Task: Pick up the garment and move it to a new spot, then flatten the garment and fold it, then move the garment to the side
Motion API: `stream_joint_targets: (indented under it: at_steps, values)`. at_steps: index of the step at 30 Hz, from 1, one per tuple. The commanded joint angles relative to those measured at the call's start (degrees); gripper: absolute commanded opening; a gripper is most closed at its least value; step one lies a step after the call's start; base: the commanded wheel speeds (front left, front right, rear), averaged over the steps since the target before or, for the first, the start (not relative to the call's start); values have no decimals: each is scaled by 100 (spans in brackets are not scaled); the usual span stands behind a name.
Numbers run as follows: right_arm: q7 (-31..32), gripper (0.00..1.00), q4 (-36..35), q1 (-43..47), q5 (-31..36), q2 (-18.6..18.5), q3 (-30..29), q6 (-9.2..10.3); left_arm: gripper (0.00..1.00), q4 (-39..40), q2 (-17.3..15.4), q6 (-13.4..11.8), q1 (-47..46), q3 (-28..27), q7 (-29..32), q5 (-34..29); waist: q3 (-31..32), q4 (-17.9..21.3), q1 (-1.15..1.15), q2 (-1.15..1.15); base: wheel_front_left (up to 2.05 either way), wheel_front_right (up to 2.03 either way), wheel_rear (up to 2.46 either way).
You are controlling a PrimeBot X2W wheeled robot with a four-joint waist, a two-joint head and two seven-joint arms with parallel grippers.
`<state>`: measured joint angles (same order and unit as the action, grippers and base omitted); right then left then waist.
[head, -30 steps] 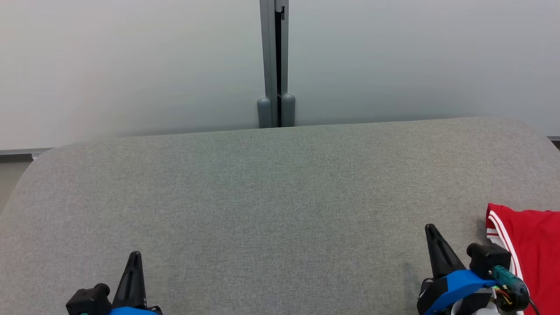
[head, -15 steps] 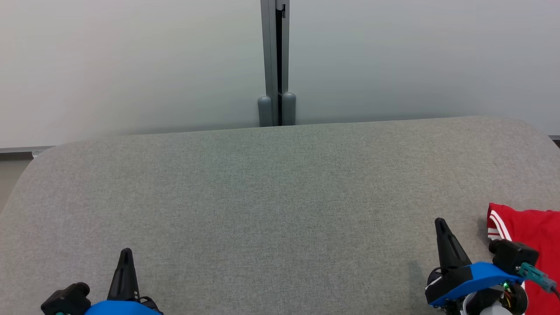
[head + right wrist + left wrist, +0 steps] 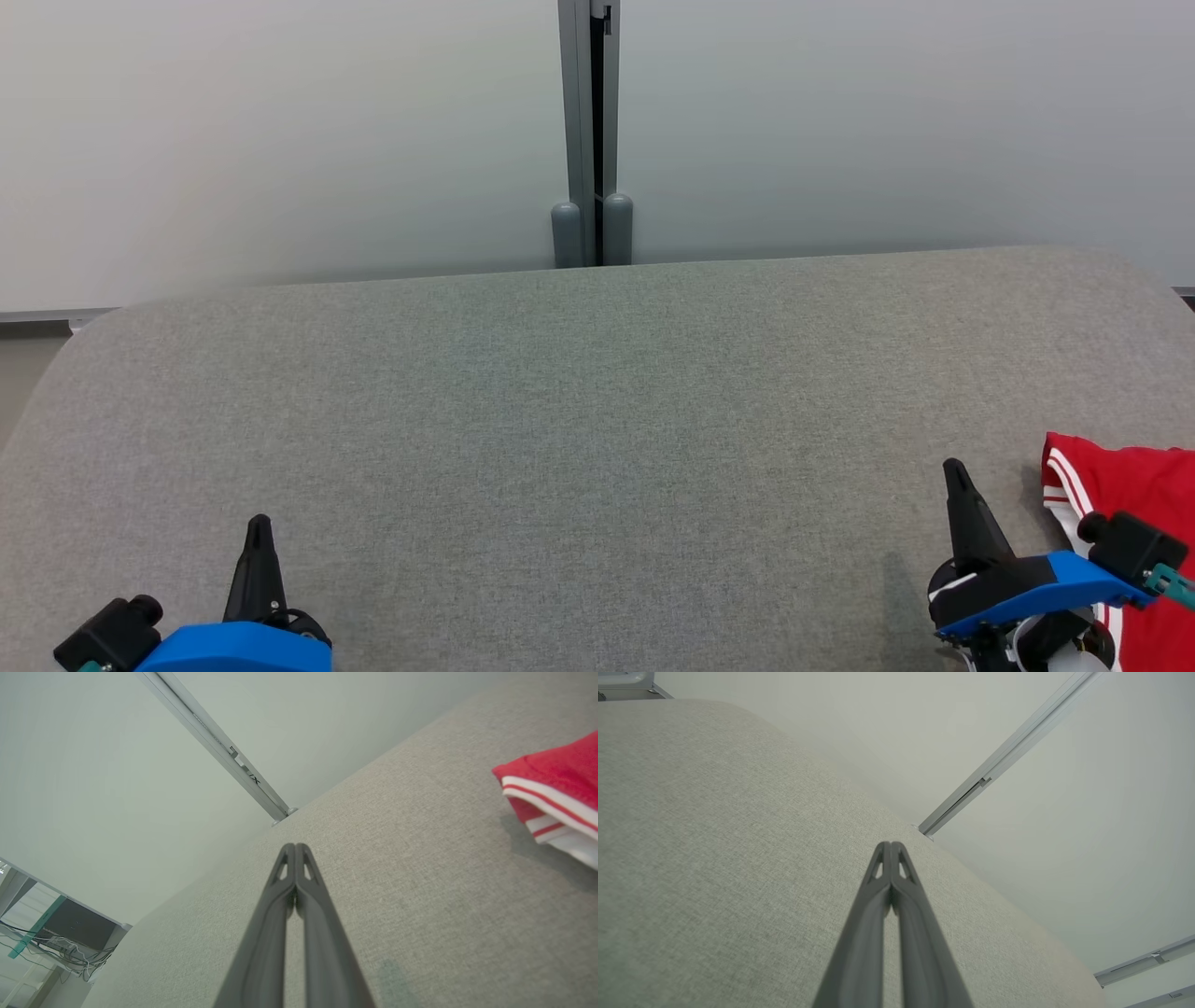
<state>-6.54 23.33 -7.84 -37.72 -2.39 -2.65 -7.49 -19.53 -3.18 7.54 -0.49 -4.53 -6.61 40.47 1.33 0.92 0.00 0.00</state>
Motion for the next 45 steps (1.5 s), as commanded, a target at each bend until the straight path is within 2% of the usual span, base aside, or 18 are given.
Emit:
stream_joint_targets:
  at_steps: [1, 20, 45]
  values:
    - [52, 0, -122, -33, -224, -36, -34, -1, 0, 116, -10, -3, -203, -15, 45, 209, -2, -2, 0, 0, 0, 0, 0]
    - [408, 0, -363, 30, -1711, -45, -136, -1, 0, 249, 0, -4, -320, -74, 407, 1615, -33, -21, 0, 0, 0, 0, 0]
    - [796, 0, -611, 88, -3288, -56, -247, -1, 0, 387, 13, -6, -450, -138, 798, 3122, -74, -46, 0, 0, 0, 0, 0]
